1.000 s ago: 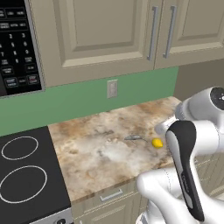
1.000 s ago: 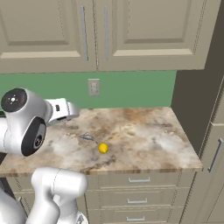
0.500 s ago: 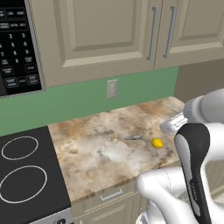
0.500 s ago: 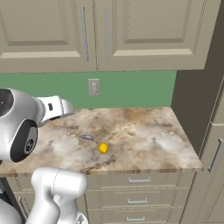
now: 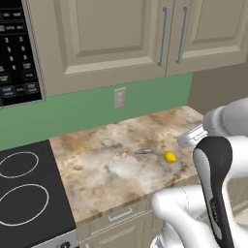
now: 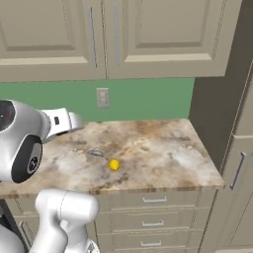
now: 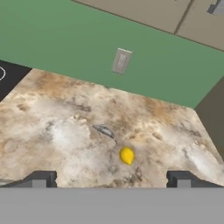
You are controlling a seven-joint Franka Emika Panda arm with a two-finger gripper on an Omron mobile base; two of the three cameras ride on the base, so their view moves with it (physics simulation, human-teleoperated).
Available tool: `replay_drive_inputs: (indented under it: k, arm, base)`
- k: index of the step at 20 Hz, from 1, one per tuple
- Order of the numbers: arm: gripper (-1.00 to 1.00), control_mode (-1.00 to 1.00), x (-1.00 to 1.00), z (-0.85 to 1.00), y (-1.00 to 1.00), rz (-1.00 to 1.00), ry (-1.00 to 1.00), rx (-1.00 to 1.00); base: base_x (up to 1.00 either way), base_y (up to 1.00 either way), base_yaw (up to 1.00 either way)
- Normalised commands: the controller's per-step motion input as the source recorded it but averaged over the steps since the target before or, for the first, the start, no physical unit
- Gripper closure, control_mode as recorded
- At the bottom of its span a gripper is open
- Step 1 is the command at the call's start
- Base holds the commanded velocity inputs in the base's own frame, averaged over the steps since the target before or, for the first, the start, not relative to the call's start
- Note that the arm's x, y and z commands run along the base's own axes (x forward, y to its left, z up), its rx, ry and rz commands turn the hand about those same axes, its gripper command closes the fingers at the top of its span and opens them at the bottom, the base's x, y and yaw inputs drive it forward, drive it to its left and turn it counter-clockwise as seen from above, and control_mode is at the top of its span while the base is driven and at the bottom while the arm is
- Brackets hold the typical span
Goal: Open the fridge, remove the banana, lemon, and fish, and place them on any counter.
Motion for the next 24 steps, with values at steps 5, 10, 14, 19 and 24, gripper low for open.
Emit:
replay_drive_inputs:
  k: [5,10,14,19,24]
  arm:
    - [-1.00,1.00,0.00,0.00,0.00,0.00,0.00,0.00]
    - [-1.00,1.00,0.00,0.00,0.00,0.00,0.00,0.00]
    - [-1.00,1.00,0.00,0.00,0.00,0.00,0.00,0.00]
    - [-1.00,1.00,0.00,0.00,0.00,0.00,0.00,0.00]
    - [-1.00,1.00,0.00,0.00,0.00,0.00,0.00,0.00]
  base:
    - [-0.46,-0.68,-0.44]
    - [-0.25,-0.51,-0.74]
    - [-0.44,-0.42,-0.71]
    - [-0.20,-0.58,-0.72]
    - [0.00,-0.62,-0.73]
